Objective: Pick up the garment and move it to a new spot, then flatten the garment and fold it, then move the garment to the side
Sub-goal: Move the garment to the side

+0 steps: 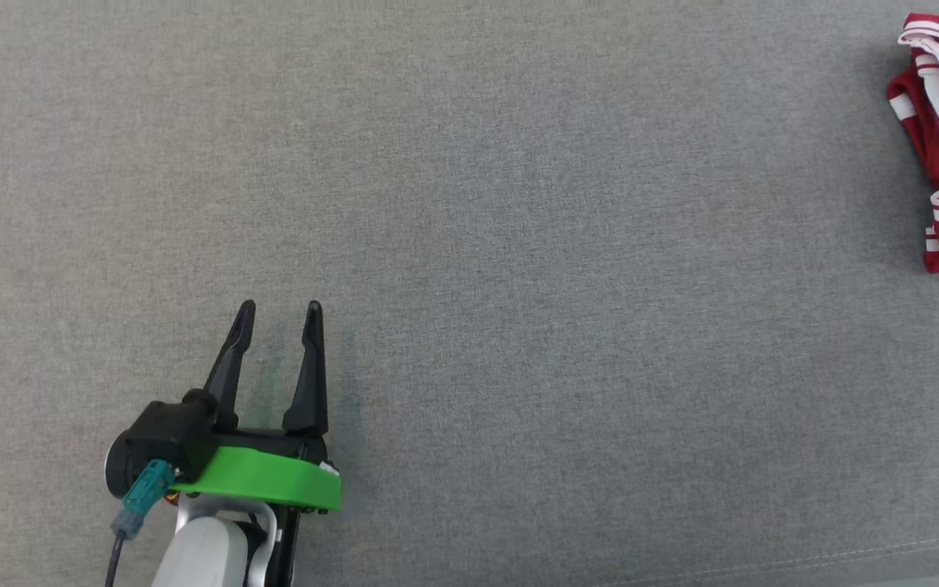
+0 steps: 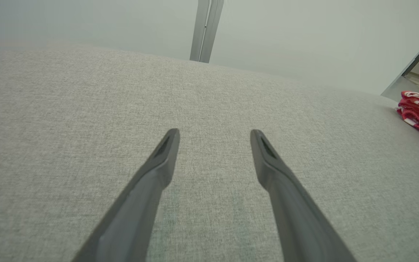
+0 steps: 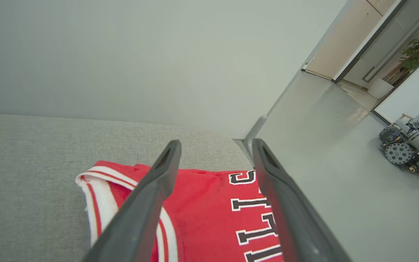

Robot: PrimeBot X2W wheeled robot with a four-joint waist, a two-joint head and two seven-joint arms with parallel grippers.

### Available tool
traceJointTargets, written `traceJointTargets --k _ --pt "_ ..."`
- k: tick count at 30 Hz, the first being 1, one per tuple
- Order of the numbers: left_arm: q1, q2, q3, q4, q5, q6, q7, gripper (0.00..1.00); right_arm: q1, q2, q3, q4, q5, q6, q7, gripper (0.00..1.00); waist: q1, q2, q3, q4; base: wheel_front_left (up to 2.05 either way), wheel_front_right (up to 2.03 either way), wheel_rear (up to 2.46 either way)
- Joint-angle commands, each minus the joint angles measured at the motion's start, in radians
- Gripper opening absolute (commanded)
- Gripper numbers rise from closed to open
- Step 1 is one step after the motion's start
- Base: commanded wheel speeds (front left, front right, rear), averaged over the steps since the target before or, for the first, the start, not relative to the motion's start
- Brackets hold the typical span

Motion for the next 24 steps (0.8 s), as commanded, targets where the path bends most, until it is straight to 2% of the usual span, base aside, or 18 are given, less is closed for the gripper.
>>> traceJointTargets --k 1,7,13,17,24 --pt "-0.011 0.004 0.011 -0.004 -0.007 0.002 -0.003 1.00 -0.009 0.016 0.024 -0.008 0.019 -0.002 -0.019 1.00 -0.0001 0.0000 -0.023 -0.010 0.00 0.00 0.00" --pt "-0.027 0.003 0.066 -0.015 -0.020 0.005 -0.003 1.00 0.013 0.087 0.214 -0.032 0.141 -0.002 -0.065 1.00 -0.0001 0.0000 -0.096 -0.024 0.00 0.00 0.00" --pt "-0.020 0.002 0.133 -0.019 -0.026 0.020 -0.003 1.00 0.098 0.130 0.393 -0.123 0.320 -0.002 -0.089 1.00 -0.0001 0.0000 -0.184 -0.033 0.00 0.00 0.00" --pt "0.010 0.001 0.152 -0.002 -0.036 0.031 -0.003 1.00 0.192 0.146 0.443 -0.209 0.438 -0.001 -0.096 1.00 -0.0001 0.0000 -0.241 -0.034 0.00 0.00 0.00" --pt "0.065 0.001 0.126 0.029 -0.052 0.058 -0.003 1.00 0.442 0.215 0.463 -0.391 0.478 -0.001 -0.103 1.00 -0.0001 0.0000 -0.329 -0.015 0.00 0.00 0.00"
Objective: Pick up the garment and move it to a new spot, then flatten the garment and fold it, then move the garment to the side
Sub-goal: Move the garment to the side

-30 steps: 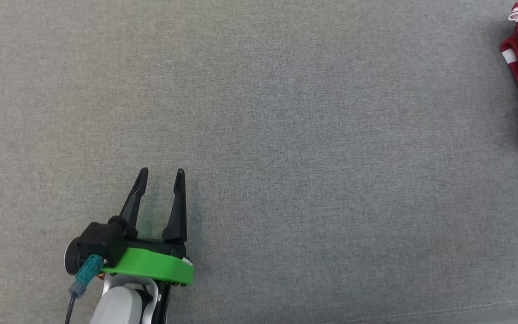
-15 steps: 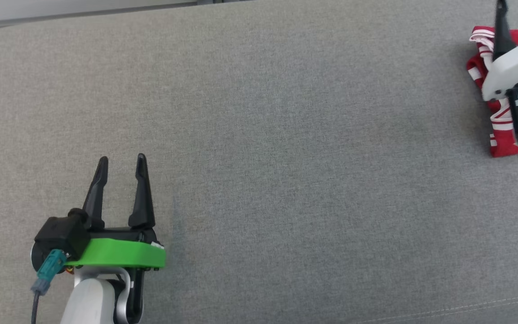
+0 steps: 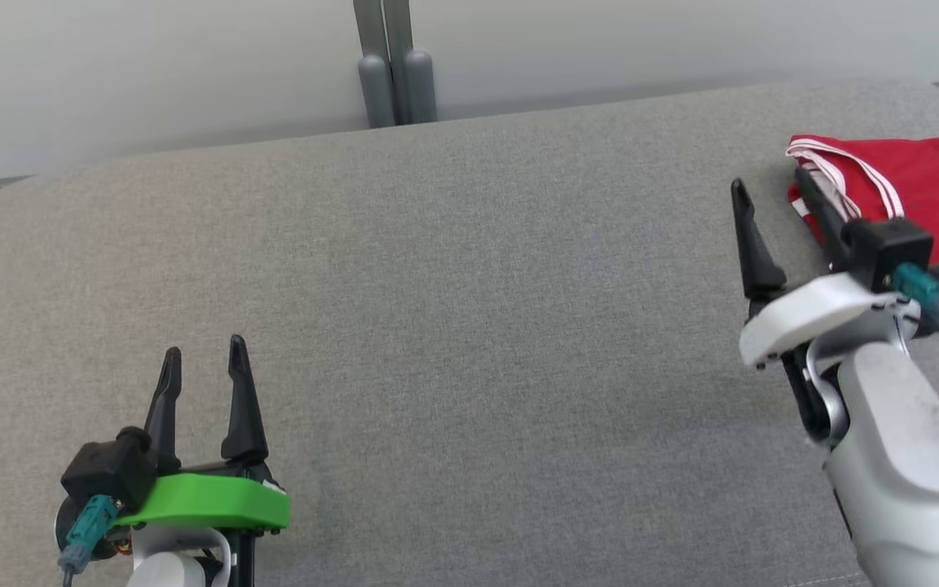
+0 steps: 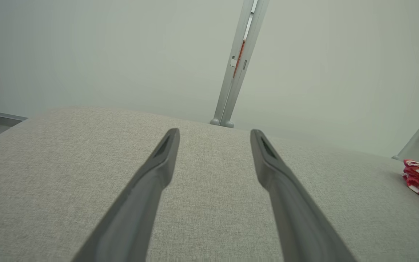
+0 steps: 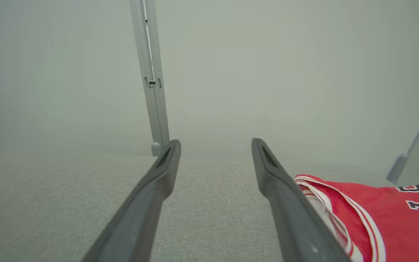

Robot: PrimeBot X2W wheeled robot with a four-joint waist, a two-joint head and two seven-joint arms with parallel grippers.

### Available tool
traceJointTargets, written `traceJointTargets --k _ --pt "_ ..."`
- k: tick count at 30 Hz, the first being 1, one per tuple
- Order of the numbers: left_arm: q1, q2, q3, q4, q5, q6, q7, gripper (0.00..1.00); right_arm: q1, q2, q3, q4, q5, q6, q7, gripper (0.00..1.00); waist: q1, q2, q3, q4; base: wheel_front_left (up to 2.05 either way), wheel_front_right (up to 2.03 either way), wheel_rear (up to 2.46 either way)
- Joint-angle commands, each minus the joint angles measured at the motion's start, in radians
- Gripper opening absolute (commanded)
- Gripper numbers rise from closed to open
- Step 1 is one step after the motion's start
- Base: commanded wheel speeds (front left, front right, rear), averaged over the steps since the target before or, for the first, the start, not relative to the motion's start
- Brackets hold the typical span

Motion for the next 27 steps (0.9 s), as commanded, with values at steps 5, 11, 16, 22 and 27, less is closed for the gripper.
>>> traceJointTargets --k 5,11,16,22,27 --pt "0.056 0.003 -0.018 0.004 -0.008 0.020 -0.003 1.00 0.191 0.075 -0.050 -0.135 -0.029 -0.001 -0.007 1.00 0.0000 0.0000 -0.071 0.027 0.00 0.00 0.00" --pt "0.096 0.002 -0.047 -0.007 -0.020 0.031 -0.003 1.00 0.367 0.138 -0.094 -0.269 -0.090 -0.001 -0.012 1.00 0.0000 0.0000 -0.085 0.042 0.00 0.00 0.00" --pt "0.109 0.002 -0.062 -0.003 -0.030 0.044 -0.003 1.00 0.444 0.147 -0.090 -0.323 -0.078 -0.001 -0.013 1.00 0.0000 0.0000 -0.089 0.044 0.00 0.00 0.00" --pt "0.108 0.003 -0.075 0.007 -0.026 0.056 -0.003 1.00 0.466 0.147 -0.062 -0.335 -0.051 -0.001 -0.013 1.00 0.0000 0.0000 -0.090 0.043 0.00 0.00 0.00" --pt "0.107 0.003 -0.088 0.013 -0.022 0.061 -0.003 1.00 0.469 0.147 -0.056 -0.330 -0.042 -0.001 -0.013 1.00 0.0000 0.0000 -0.092 0.047 0.00 0.00 0.00"
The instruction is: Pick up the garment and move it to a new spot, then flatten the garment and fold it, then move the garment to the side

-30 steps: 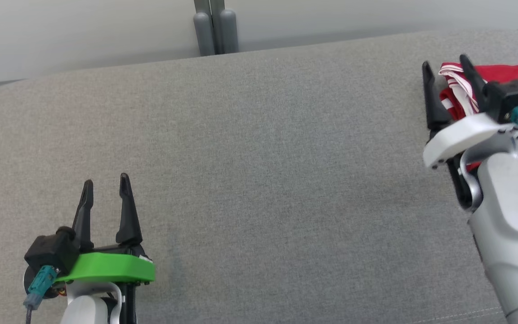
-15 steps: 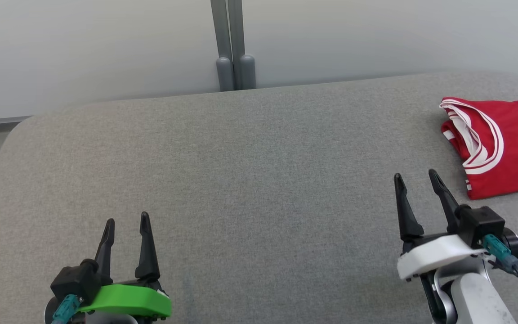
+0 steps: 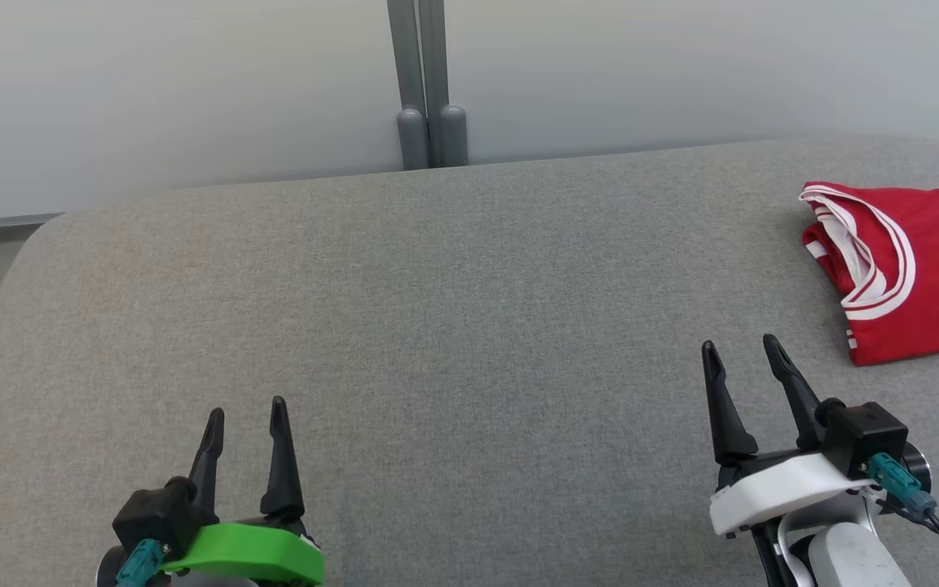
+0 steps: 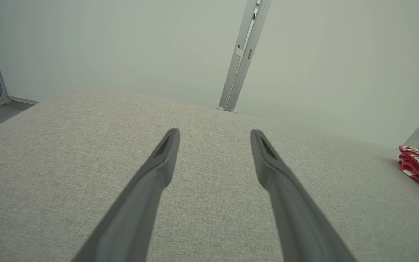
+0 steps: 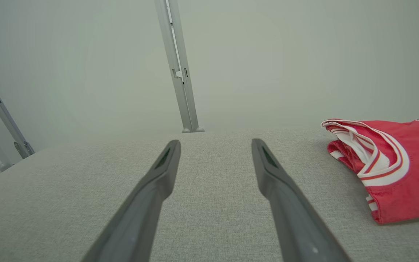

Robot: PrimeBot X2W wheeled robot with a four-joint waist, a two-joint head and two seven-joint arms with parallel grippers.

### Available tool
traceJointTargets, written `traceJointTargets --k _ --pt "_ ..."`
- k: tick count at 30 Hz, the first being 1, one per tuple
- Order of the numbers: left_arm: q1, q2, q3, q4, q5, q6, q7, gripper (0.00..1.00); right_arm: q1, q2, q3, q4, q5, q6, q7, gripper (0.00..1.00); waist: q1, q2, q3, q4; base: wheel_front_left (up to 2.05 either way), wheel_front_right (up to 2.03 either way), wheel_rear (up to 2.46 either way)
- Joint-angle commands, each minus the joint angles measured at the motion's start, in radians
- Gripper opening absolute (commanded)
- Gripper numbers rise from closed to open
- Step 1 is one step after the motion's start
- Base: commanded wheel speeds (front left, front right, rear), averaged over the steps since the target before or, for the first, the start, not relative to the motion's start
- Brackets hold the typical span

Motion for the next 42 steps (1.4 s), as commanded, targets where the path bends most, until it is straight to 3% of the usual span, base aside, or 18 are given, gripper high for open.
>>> traceJointTargets --k 1,6,7,12,42 --pt "0.005 0.003 -0.002 0.003 -0.002 0.005 -0.003 1.00 0.010 0.000 0.001 0.001 0.006 0.000 -0.004 1.00 0.0000 0.0000 0.000 0.001 0.00 0.00 0.00" --pt "0.007 0.003 -0.006 0.007 0.002 0.003 -0.003 1.00 0.014 0.000 0.001 0.000 0.008 0.000 -0.004 1.00 0.0000 0.0000 -0.004 0.005 0.00 0.00 0.00" --pt "0.000 0.000 -0.007 0.005 0.001 0.000 0.000 0.00 0.002 0.000 0.001 0.000 0.006 0.000 0.000 0.00 0.0000 0.0000 -0.004 0.005 0.00 0.00 0.00" --pt "0.015 -0.002 -0.010 0.042 -0.010 -0.002 0.009 0.00 0.025 0.003 0.002 0.036 0.019 0.000 0.004 0.00 0.0000 0.0000 -0.004 0.005 0.00 0.00 0.00" --pt "-0.036 0.006 0.083 0.043 -0.461 -0.059 0.137 0.00 0.000 -0.014 -0.043 0.043 0.555 0.000 0.123 0.00 0.0000 0.0000 -0.002 0.009 0.00 0.00 0.00"
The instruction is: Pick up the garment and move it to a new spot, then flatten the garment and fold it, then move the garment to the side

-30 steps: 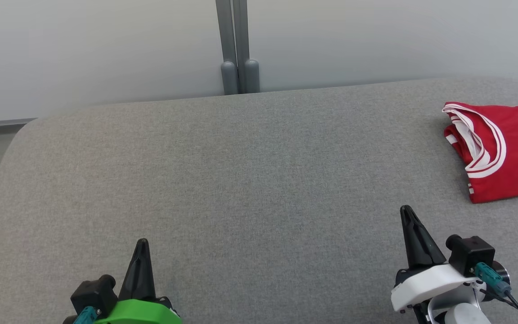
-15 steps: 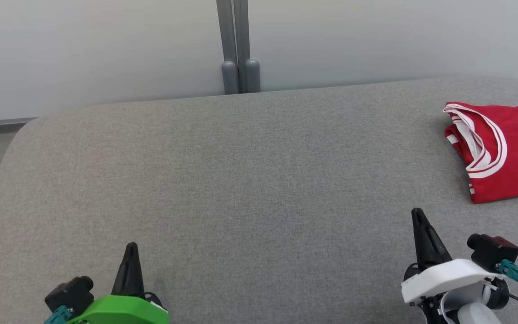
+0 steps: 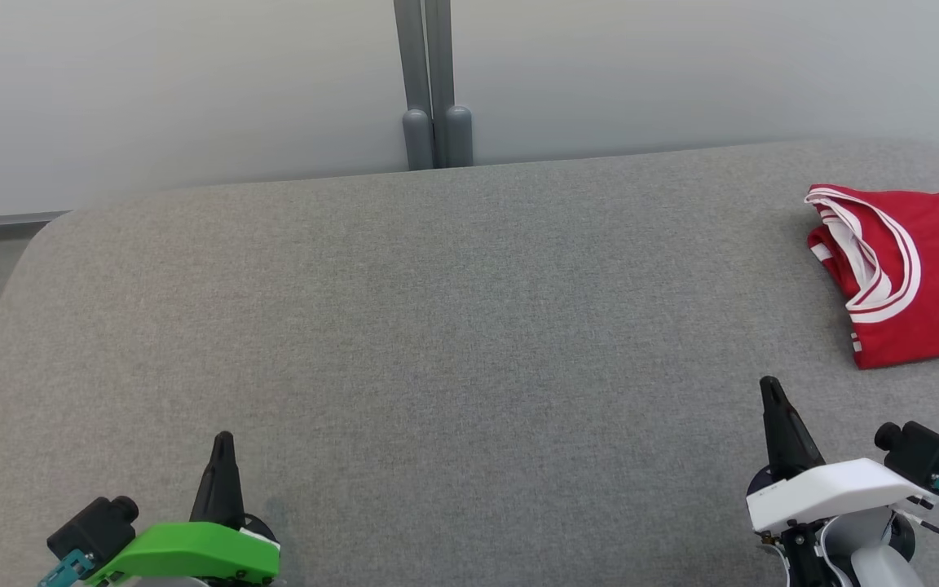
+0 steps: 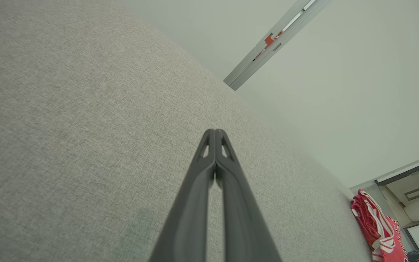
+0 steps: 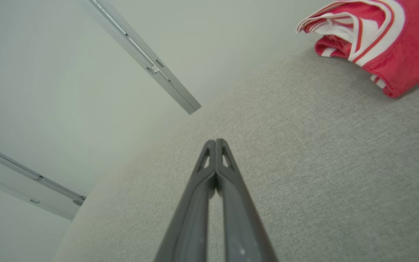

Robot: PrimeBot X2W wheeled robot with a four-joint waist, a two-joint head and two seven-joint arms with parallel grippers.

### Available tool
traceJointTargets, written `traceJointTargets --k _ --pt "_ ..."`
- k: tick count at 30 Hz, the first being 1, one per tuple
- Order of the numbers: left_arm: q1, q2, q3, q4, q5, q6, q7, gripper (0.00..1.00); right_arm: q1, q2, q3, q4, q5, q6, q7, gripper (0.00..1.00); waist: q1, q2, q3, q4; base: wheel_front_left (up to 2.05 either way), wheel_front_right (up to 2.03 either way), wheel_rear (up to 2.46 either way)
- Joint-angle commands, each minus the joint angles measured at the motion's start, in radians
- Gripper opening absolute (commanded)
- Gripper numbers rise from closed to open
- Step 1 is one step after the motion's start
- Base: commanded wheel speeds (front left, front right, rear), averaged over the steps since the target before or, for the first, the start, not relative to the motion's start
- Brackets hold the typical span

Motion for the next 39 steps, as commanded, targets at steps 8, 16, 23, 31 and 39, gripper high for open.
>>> traceJointTargets --k 8,16,23,31,39 --pt "-0.043 0.008 0.028 -0.014 -0.117 -0.018 0.033 0.00 -0.032 -0.009 -0.016 -0.008 0.138 0.000 0.031 0.00 0.0000 0.0000 0.001 0.001 0.00 0.00 0.00" --pt "-0.052 0.009 0.048 -0.014 -0.204 -0.030 0.060 0.00 -0.037 -0.010 -0.028 -0.007 0.240 0.000 0.056 0.00 0.0000 0.0000 0.001 0.002 0.00 0.00 0.00" --pt "-0.060 0.010 0.064 -0.014 -0.276 -0.040 0.081 0.00 -0.040 -0.011 -0.038 -0.005 0.324 0.000 0.078 0.00 0.0000 0.0000 0.002 0.003 0.00 0.00 0.00" --pt "-0.068 0.010 0.080 -0.013 -0.349 -0.049 0.103 0.00 -0.044 -0.011 -0.048 -0.004 0.408 0.000 0.100 0.00 0.0000 0.0000 0.003 0.004 0.00 0.00 0.00" --pt "-0.075 0.010 0.096 -0.013 -0.418 -0.058 0.125 0.00 -0.048 -0.011 -0.059 -0.002 0.492 0.000 0.123 0.00 0.0000 0.0000 0.003 0.005 0.00 0.00 0.00"
